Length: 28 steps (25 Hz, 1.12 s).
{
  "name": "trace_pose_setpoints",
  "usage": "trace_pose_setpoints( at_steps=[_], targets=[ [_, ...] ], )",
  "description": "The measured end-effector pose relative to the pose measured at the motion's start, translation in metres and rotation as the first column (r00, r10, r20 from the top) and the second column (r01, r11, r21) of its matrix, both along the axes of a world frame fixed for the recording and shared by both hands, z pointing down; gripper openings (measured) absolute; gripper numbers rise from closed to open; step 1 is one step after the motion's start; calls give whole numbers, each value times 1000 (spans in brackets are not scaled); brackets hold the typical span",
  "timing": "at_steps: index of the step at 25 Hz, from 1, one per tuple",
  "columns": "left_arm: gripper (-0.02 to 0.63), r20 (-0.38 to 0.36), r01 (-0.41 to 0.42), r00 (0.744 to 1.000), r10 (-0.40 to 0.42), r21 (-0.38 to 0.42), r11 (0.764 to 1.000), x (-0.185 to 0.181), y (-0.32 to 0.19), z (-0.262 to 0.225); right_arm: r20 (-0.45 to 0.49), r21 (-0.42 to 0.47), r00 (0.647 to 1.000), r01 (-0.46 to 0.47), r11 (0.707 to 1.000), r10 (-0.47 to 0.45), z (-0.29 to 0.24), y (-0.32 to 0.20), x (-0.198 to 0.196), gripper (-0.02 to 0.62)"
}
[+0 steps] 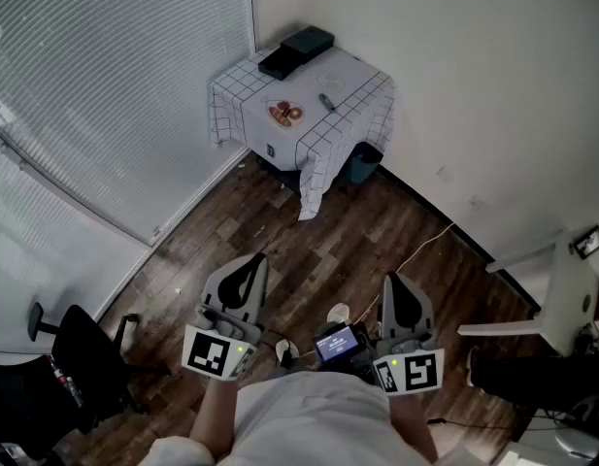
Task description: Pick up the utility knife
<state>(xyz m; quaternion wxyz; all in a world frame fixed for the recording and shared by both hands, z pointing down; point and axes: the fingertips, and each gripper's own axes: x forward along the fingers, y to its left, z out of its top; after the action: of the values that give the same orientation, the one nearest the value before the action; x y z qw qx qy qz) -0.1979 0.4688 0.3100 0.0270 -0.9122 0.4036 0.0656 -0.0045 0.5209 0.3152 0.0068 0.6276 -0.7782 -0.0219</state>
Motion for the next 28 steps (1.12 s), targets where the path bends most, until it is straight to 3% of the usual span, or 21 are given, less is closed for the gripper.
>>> trace_pose_setpoints(
  at_steps=[12,18,24,28],
  targets=[
    [6,29,18,999,-19,32,999,1,-14,-11,-16,16,1000,-17,1000,18,-4,-9,-5,6],
    [6,49,37,998,-37,-7,999,9,-36,-3,-5,15,999,-39,999,39,-4,-23,9,6],
    [6,67,34,997,-34,0,999,35,-85,4,24,4,1000,-20,1000,20,10,-74,30,6],
    [6,86,77,993,-81,44,996,46,-138,-2,43,6,999,22,1000,-22,17,-136,43,6]
  ],
)
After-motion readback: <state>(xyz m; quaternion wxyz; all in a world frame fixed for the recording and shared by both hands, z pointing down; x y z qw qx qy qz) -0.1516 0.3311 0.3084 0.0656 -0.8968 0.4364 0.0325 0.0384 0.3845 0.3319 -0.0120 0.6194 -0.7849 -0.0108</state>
